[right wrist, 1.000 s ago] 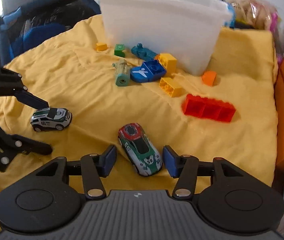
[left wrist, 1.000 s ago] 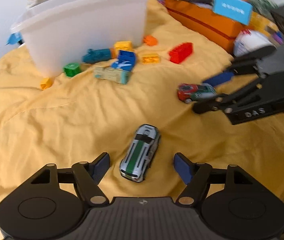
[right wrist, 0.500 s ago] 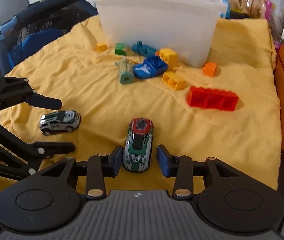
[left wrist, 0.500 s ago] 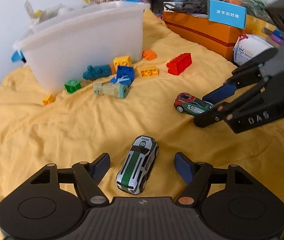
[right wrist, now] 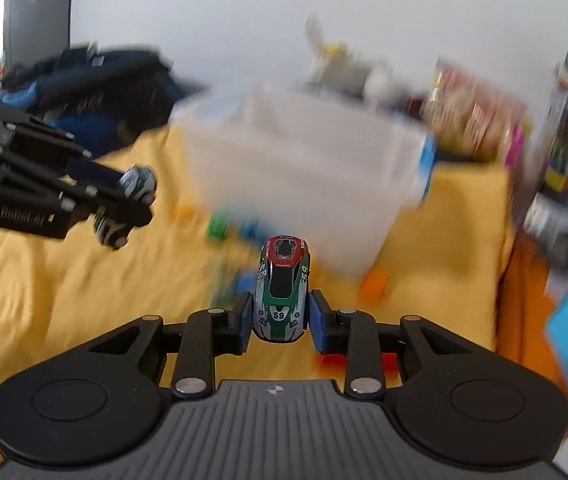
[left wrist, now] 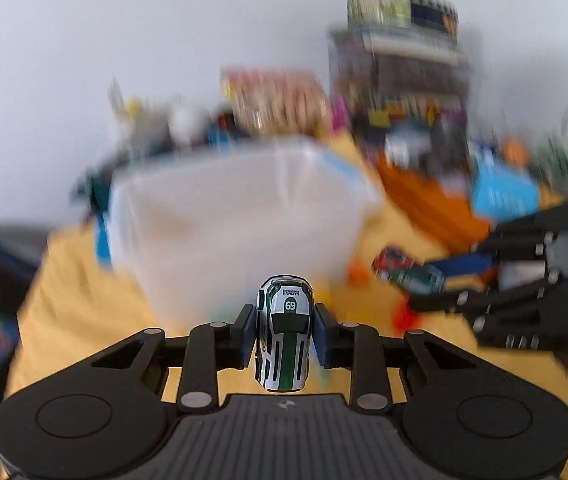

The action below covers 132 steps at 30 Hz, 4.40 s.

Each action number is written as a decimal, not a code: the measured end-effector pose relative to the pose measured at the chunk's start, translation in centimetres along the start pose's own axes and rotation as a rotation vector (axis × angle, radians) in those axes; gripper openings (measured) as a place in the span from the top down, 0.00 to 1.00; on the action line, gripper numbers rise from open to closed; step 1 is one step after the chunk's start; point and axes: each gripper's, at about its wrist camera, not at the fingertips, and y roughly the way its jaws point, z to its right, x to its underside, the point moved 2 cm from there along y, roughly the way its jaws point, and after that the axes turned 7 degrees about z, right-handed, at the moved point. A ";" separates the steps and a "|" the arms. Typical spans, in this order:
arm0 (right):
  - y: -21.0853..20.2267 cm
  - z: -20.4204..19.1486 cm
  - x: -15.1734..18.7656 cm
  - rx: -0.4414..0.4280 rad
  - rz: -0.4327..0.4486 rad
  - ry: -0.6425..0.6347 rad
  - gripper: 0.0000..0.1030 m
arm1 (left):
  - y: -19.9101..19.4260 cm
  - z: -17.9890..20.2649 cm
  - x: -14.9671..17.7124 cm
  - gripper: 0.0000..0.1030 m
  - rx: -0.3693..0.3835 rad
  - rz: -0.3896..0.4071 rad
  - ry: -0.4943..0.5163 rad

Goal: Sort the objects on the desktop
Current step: 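Carry both cars over the white bin and open both grippers, then grasp the beige toy figure with the left gripper, then grasp the teal figure with the right gripper while the left holds the beige figure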

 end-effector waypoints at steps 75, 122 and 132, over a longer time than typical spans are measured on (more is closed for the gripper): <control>4.0 -1.6 4.1 -0.111 -0.051 -0.046 0.51 | 3.8 1.0 11.1 0.48 0.131 -0.467 -0.182; 2.2 -3.9 5.6 -0.141 -0.203 -0.110 0.62 | 2.3 3.1 12.5 0.72 0.155 -0.381 -0.049; 2.1 -3.1 7.7 -0.127 -0.303 0.076 0.75 | 0.6 3.7 13.4 0.52 0.080 -0.358 -0.045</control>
